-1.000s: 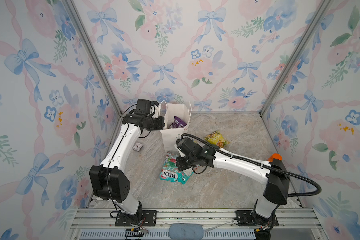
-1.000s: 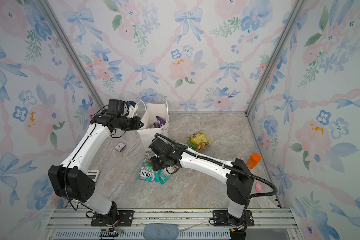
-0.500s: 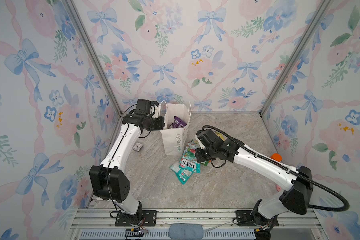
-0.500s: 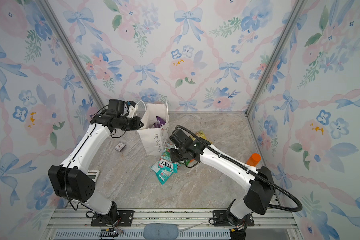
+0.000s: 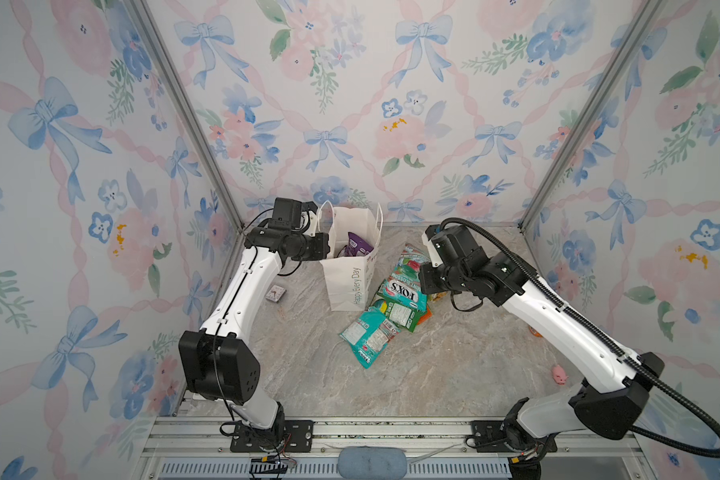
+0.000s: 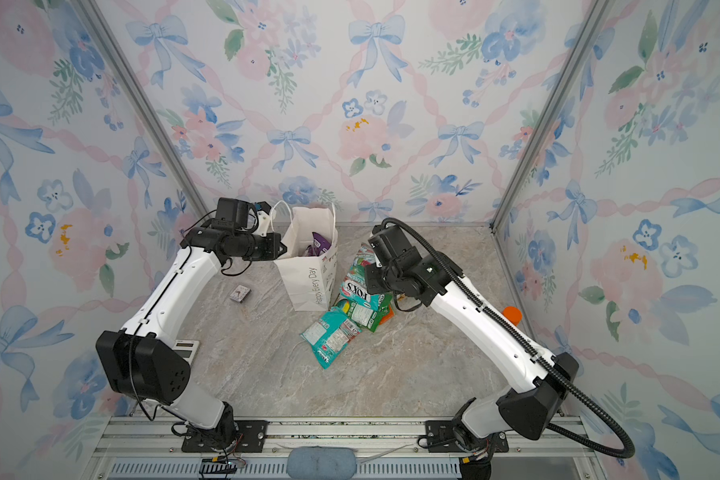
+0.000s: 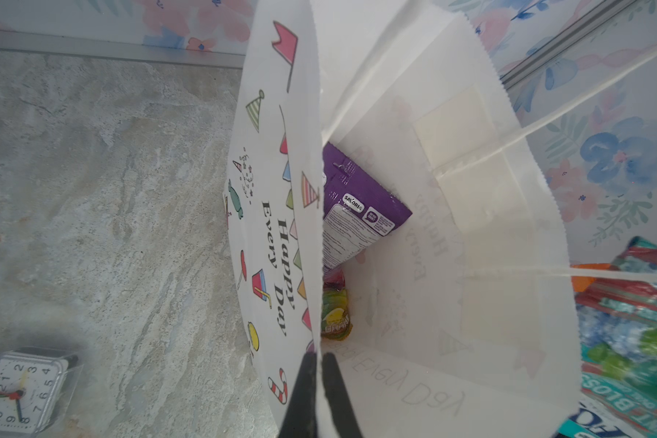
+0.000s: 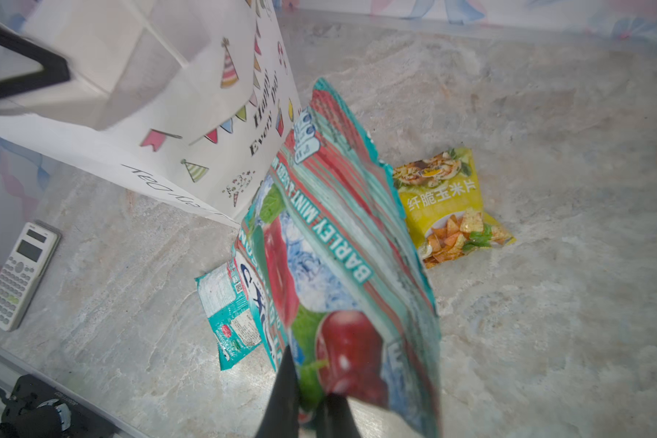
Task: Place the snacks into the paper bag
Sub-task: 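Carry the mint blossom bag over the paper bag with the right gripper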
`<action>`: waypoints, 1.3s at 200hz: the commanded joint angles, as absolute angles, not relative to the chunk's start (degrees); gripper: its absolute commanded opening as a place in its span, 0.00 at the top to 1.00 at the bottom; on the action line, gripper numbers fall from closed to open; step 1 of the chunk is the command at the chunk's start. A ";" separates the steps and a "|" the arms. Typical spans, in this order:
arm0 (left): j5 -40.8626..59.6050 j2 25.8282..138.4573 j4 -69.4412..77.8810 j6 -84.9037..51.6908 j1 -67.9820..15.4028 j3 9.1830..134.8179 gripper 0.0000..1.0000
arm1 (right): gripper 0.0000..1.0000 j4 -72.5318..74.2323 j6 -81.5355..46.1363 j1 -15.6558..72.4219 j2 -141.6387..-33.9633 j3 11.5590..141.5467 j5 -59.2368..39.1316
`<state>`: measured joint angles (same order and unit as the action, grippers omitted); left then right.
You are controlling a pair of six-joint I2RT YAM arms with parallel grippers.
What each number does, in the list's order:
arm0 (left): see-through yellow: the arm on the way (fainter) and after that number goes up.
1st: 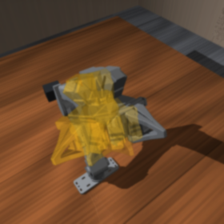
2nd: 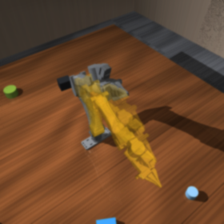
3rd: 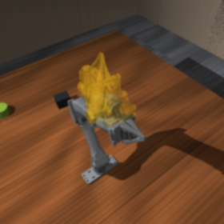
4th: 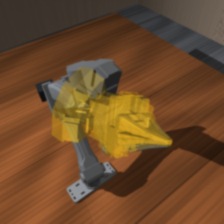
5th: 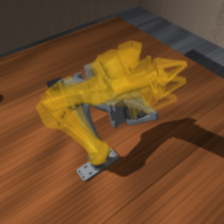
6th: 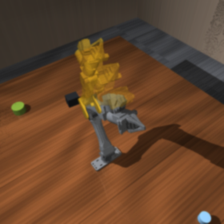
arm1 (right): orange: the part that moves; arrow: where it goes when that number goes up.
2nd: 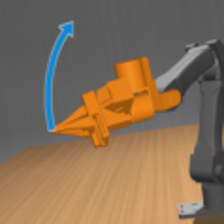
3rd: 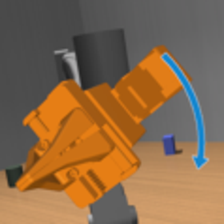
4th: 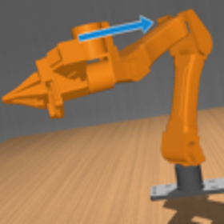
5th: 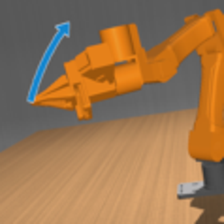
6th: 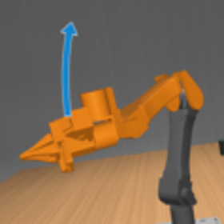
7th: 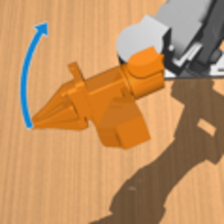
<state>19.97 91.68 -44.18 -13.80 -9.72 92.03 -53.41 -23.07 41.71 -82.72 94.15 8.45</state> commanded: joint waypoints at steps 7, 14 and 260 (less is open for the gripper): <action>19.87 91.82 -43.19 -14.33 -9.58 91.35 1.00 | 1.00 -53.95 -21.20 41.74 -80.05 97.87 7.26; 19.87 91.85 -43.23 -14.33 -9.60 91.36 1.00 | 1.00 -53.59 -21.31 42.11 -79.69 98.17 6.87; 19.56 90.79 -43.18 -14.35 -9.74 91.41 1.00 | 1.00 -58.83 -12.17 49.99 -111.42 145.37 4.05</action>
